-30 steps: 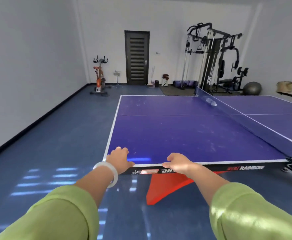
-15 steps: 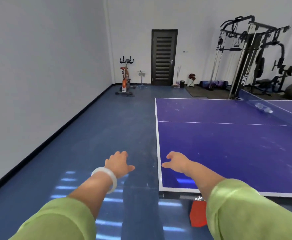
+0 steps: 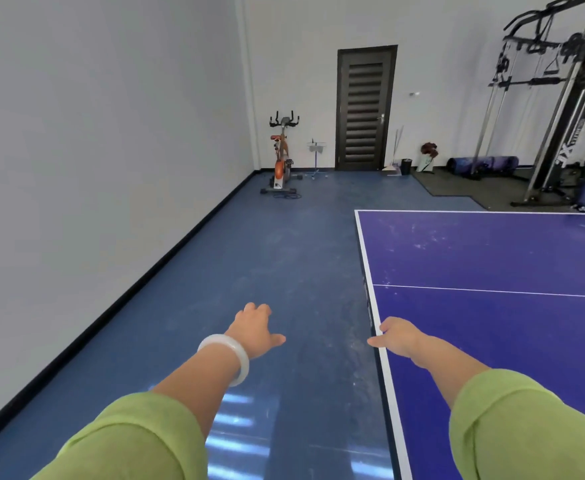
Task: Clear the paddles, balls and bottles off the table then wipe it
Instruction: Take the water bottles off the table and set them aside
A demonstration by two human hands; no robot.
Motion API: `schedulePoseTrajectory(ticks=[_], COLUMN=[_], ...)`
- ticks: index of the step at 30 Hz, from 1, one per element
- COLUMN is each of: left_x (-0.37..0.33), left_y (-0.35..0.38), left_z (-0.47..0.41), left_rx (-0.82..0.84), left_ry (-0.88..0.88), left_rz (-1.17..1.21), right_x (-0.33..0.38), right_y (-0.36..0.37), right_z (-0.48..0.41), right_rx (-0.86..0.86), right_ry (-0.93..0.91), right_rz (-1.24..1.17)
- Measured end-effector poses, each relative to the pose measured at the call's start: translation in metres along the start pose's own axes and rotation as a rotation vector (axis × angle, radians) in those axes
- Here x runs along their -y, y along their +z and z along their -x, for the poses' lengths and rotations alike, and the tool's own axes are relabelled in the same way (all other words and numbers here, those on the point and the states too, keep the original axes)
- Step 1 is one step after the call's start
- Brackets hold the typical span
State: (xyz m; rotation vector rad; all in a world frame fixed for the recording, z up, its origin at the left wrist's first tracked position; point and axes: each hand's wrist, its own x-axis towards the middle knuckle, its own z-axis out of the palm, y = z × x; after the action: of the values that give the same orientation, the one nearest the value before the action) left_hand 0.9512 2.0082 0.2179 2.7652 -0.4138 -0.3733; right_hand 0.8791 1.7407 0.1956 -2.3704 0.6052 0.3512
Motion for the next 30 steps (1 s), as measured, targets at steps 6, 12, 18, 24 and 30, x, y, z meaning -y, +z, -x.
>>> schedulePoseTrajectory(ticks=[6,12,18,24,30], left_x=[-0.001,-0.011,-0.008,-0.041,-0.105], left_y=[-0.029,-0.052,-0.100,-0.134,-0.135], left_z=[-0.137,-0.303,-0.498,-0.668,-0.836], left_rx=[0.062,0.082,0.142,0.144,0.192], left_ry=[0.008,0.095,0.173,0.242,0.367], left_rz=[0.010,-0.013,-0.007,-0.064,-0.094], right_x=[0.042,0.089,0.145,0.147,0.132], right_y=[-0.027,-0.050,-0.114,-0.186,-0.238], right_z=[-0.121,-0.262,-0.412,-0.532,-0.677], right_rx=[0.038,0.013,-0.081,-0.159,-0.170], right_ry=[0.020,0.068,0.130,0.283,0.394], right_rz=[0.045,0.041,0.107,0.078,0.010])
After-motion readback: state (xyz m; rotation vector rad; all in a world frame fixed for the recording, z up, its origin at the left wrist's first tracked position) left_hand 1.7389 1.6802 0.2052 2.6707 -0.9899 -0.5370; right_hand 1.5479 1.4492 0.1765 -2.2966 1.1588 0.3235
